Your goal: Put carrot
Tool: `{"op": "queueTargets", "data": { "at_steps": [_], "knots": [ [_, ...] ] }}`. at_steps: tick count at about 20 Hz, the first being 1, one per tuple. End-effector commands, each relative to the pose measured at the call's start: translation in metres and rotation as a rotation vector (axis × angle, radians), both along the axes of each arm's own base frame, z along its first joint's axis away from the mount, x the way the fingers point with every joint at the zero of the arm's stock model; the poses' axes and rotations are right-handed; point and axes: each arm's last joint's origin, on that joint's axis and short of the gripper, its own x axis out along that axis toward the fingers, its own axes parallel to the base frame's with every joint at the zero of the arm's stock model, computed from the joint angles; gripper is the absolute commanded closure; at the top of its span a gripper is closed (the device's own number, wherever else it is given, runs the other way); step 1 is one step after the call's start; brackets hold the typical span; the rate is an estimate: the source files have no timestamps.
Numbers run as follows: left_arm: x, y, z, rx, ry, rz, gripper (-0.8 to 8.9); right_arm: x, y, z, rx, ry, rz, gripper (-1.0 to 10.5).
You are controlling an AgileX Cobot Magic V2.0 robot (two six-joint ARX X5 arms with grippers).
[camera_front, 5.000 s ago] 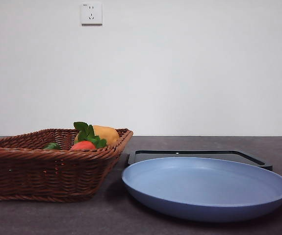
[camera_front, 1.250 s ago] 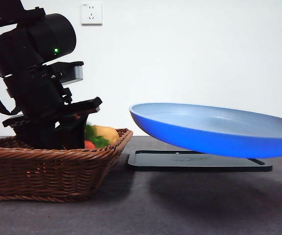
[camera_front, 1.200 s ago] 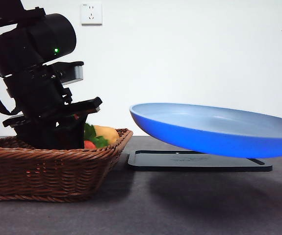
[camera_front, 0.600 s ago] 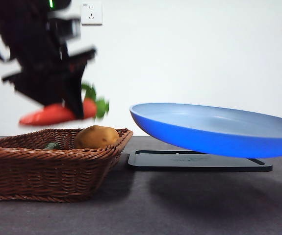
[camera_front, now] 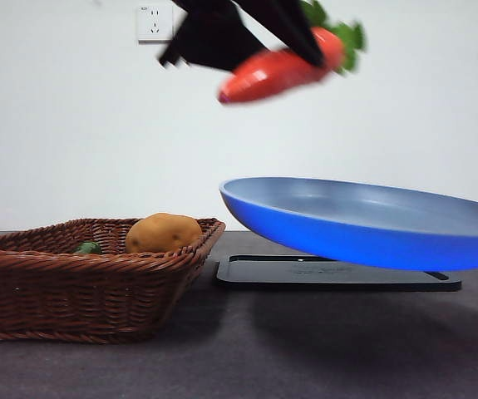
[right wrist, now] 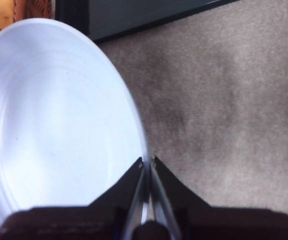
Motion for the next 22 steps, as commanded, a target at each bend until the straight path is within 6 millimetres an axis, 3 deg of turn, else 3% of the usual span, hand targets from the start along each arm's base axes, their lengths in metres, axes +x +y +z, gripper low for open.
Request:
{"op": "queueTargets", "data": {
  "at_steps": [1, 7, 9, 14, 17, 22],
  "knots": [
    [-0.003, -0.019, -0.017, 0.039, 0.029, -0.035, 6.99, 0.002, 0.001, 0.003, 0.002, -0.006, 0.007, 9.4],
    [-0.003, -0.040, -0.056, 0.147, 0.111, -0.073, 6.98, 0.001, 0.001, 0.002, -0.003, 0.001, 0.013, 9.4],
    [-0.001, -0.043, -0.065, 0.170, 0.130, -0.073, 6.40, 0.001, 0.001, 0.002, -0.004, 0.001, 0.014, 9.4],
    [-0.001, -0.045, -0.068, 0.171, 0.132, -0.076, 5.92, 0.001, 0.001, 0.002, -0.005, 0.000, 0.014, 9.4],
    [-0.002, -0.037, -0.054, 0.147, 0.120, -0.061, 5.92, 0.002, 0.001, 0.004, -0.024, 0.002, -0.005, 9.4],
    [-0.023, -0.005, 0.006, 0.040, 0.034, -0.055, 5.92, 0.027, 0.002, 0.026, -0.121, 0.021, -0.018, 9.4]
  ]
}}
